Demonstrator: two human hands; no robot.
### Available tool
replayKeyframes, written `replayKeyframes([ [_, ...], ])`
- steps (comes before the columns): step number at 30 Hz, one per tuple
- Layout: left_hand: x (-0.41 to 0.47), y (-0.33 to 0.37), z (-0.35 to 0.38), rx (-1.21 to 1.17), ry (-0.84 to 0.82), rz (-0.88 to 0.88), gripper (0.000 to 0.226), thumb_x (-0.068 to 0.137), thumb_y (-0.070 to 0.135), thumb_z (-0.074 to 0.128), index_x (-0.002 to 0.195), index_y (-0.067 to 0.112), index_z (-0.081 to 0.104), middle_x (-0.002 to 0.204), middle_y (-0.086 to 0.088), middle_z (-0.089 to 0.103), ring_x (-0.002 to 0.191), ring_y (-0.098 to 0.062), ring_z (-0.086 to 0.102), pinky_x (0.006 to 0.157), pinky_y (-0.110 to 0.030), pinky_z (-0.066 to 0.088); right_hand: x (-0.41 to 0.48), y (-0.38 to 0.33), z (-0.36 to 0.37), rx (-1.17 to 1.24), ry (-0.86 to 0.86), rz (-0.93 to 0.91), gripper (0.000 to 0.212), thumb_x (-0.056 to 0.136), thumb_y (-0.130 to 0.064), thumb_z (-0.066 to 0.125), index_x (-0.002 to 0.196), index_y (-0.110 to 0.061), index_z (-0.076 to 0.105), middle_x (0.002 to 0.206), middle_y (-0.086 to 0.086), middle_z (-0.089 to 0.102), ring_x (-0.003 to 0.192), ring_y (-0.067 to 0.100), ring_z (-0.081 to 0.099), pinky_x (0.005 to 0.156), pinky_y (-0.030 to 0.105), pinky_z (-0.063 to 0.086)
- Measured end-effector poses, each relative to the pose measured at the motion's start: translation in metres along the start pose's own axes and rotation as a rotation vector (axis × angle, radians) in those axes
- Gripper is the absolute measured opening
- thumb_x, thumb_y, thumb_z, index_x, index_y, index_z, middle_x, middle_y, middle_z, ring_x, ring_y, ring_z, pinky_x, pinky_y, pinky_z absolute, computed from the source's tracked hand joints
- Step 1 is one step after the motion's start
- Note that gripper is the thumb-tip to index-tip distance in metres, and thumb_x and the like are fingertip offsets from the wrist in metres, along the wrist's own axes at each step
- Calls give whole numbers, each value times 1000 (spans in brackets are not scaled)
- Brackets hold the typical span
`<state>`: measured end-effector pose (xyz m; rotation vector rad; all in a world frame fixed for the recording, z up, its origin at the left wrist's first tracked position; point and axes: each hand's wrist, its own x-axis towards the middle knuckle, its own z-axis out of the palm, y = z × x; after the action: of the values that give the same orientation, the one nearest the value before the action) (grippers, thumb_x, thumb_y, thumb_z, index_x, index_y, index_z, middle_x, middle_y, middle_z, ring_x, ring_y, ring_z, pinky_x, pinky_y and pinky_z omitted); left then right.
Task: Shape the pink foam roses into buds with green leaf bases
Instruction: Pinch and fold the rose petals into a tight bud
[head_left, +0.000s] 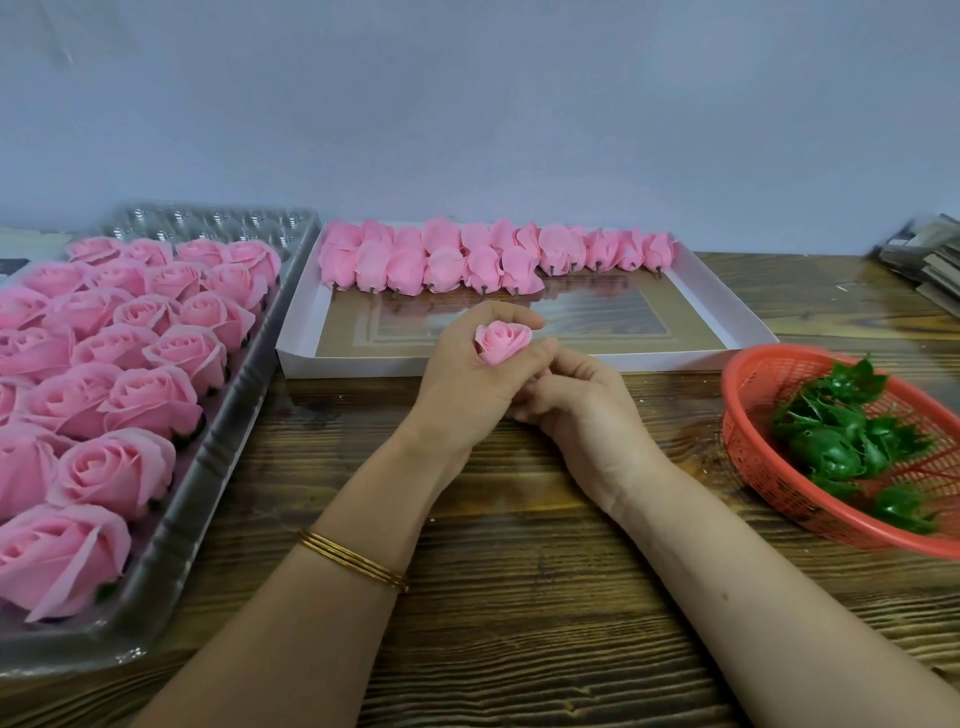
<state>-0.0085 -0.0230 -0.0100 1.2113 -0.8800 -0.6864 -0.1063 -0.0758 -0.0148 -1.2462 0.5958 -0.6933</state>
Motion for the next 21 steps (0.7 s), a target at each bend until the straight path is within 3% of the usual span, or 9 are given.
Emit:
replayKeyframes([
  [3, 0, -2, 3, 114, 77, 62, 20, 82, 6, 74, 85, 23, 63, 69, 11, 59, 56, 0, 54, 51, -15, 46, 0, -5, 0, 84, 122, -2, 31, 56, -10, 53, 86, -1, 58, 71, 11, 56, 65, 19, 53, 60, 26, 44],
  [5, 1, -4, 4, 180, 96, 97, 26, 80, 6, 74, 83, 28, 62, 68, 12, 57, 57, -3, 51, 52, -17, 45, -2, -8, -1, 115, 144, -6, 35, 62, -20, 58, 94, -5, 58, 64, 3, 54, 59, 11, 52, 58, 23, 42],
  [10, -2, -4, 5, 225, 62, 123, 25, 79, 6, 75, 86, 25, 61, 73, 8, 64, 59, -1, 58, 54, -13, 45, -2, -7, 1, 106, 139, -38, 32, 73, -25, 69, 97, -5, 60, 70, 3, 61, 67, 13, 55, 64, 28, 42],
  [16, -3, -3, 4, 303, 36, 97, 22, 77, 10, 75, 87, 25, 61, 81, 0, 71, 75, -18, 66, 68, -35, 54, -3, -4, 2, 79, 135, -17, 16, 83, -17, 72, 74, -15, 59, 76, 7, 66, 78, 24, 59, 70, 37, 43],
  [21, -5, -3, 5, 297, -10, 93, 19, 69, 21, 68, 87, 24, 62, 72, 10, 68, 66, -8, 62, 60, -29, 52, -4, -4, 3, 108, 122, -6, 13, 83, -13, 70, 75, -12, 61, 73, 7, 67, 77, 23, 61, 72, 34, 48],
])
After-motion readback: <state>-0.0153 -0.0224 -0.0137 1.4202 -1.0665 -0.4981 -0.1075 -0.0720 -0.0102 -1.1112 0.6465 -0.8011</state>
